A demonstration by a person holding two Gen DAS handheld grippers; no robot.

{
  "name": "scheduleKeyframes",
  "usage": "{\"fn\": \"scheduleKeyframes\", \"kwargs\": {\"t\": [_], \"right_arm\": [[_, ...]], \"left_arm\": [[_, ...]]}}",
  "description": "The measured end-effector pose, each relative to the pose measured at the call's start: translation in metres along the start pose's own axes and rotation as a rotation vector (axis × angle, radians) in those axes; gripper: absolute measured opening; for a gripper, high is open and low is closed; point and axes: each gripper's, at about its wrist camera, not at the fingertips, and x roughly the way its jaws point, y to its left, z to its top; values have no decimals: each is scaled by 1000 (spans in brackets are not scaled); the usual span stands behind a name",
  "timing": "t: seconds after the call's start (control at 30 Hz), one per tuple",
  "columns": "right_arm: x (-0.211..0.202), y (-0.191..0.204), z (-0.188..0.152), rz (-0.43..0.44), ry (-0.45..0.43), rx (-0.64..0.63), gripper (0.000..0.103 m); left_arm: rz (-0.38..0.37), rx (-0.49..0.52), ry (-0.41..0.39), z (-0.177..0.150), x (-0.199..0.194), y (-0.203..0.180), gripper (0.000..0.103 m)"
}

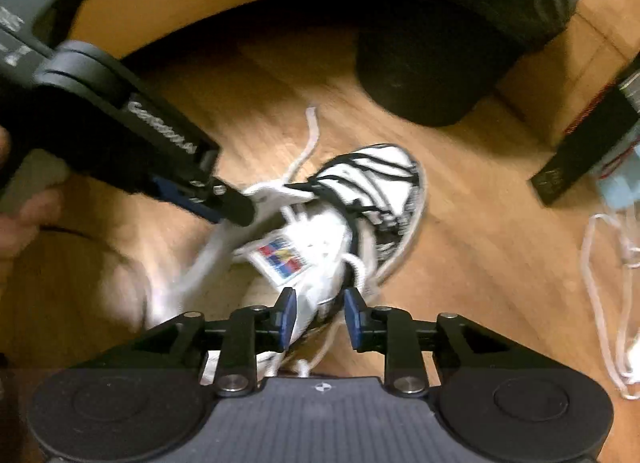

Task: Lace up shoes with both hands
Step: 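Tilt the right tool over the tongue while the left tool pushes the lace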

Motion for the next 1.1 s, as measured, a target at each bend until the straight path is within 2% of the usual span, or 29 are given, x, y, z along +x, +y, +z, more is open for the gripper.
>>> {"fn": "scheduleKeyframes", "kwargs": {"t": [0.13, 0.37, 0.47, 0.67, 0.87, 0.93, 1.1], "right_arm": [[-2, 12, -1, 10, -10, -36, 32], [1, 35, -5, -107, 1, -158, 35], [7, 40, -5, -126, 23, -152, 39], [19, 48, -3, -194, 53, -166, 40], [23, 43, -3, -181, 62, -157, 39], [20, 43, -4, -177, 64, -161, 33], [11, 42, -10, -151, 52, -180, 28]], "left_arm": [[2, 7, -3, 0, 1, -2, 28], [-1, 1, -2, 0, 1, -1, 29], [-1, -3, -2, 1, 1, -1, 29], [-2, -9, 0, 1, 1, -1, 28], [-6, -13, 2, 1, 1, 0, 29], [-6, -13, 2, 1, 1, 0, 29], [-7, -16, 3, 1, 1, 0, 29]]}}
